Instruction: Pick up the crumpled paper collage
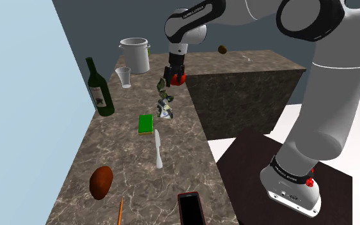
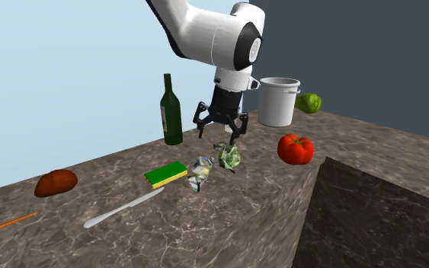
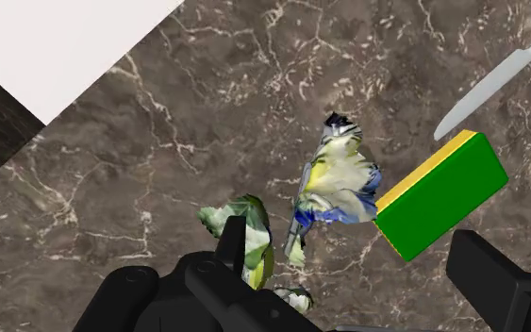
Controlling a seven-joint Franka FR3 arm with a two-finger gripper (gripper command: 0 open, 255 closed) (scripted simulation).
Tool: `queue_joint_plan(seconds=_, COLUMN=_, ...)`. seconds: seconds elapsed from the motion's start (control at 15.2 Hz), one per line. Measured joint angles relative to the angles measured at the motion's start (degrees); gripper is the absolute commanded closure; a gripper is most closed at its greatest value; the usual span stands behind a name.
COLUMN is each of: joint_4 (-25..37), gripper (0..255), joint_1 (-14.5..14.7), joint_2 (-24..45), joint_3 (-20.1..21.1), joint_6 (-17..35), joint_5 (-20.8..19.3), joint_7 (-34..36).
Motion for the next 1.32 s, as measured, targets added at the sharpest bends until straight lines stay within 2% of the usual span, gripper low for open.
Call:
queue_joint_plan(seconds=0.33, joint_4=13.5, gripper=0, joint_1=-0.8, joint_2=12.1, joint_3=0.6, joint_6=-1.6, joint_5=1.5, joint_7=-0.5)
queue_joint_plan(seconds=0.86, joint_4=13.7, gripper=0, joint_1=-1.0, joint_2=16.2, joint_3=1.0, joint_6=2.1, joint_5=2.4, joint_7=-1.6)
queue_joint_plan(seconds=0.92, joint_4=13.5, gripper=255, joint_1=-1.0, joint_2=16.3, joint_3=1.0, joint_6=2.4, joint_5=2.5, joint_7=-1.7)
queue_joint_plan(seconds=1.32, joint_4=13.3, gripper=255, joint_1=-0.9, joint_2=16.3, joint_3=1.1, joint_6=2.6, joint_5=2.5, joint_7=-1.7)
